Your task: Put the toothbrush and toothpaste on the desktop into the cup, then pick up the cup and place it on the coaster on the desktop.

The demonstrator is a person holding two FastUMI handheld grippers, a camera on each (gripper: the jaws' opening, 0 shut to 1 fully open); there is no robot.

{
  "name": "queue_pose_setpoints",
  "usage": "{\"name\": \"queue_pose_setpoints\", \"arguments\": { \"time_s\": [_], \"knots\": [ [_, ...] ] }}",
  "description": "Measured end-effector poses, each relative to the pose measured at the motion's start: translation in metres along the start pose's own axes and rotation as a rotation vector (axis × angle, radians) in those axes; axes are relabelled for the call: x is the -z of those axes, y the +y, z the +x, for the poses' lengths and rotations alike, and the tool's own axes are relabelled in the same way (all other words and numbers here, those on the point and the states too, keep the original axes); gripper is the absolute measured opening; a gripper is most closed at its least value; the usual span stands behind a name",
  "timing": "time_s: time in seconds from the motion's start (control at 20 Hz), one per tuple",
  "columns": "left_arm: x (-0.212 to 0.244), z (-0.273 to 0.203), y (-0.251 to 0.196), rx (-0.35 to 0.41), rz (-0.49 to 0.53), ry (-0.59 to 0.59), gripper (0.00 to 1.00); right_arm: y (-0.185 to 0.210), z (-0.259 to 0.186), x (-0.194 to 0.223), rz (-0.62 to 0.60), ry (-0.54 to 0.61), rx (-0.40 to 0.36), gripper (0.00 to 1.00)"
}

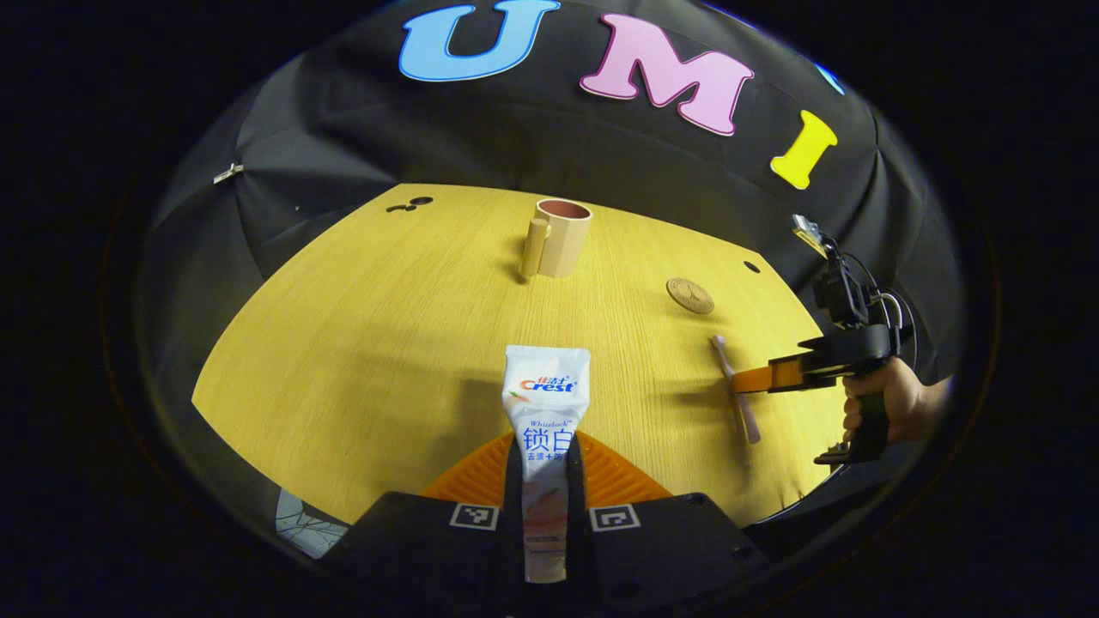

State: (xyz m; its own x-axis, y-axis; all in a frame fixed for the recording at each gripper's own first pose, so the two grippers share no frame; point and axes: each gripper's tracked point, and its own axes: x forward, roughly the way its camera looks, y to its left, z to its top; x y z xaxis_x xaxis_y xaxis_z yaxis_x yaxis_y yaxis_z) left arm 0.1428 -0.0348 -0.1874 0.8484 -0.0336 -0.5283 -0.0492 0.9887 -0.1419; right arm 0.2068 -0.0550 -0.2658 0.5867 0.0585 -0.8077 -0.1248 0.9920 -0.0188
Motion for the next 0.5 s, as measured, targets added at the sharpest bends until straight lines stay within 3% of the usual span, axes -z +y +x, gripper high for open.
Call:
{"name": "queue_pose_setpoints", "arguments": {
  "time_s": [0.25, 0.5],
  "knots": [
    [-0.058, -0.001, -0.003, 0.035, -0.018, -0.091, 0.24, -0.024, -0.032, -0.028, -0.017, -0.099, -0.021, 0.05],
    [-0.131, 0.006, -0.002, 0.063, -0.046, -0.197, 0.24, -0.025, -0.057, -0.041, 0.04, -0.153, -0.079, 0.05]
  ]
}}
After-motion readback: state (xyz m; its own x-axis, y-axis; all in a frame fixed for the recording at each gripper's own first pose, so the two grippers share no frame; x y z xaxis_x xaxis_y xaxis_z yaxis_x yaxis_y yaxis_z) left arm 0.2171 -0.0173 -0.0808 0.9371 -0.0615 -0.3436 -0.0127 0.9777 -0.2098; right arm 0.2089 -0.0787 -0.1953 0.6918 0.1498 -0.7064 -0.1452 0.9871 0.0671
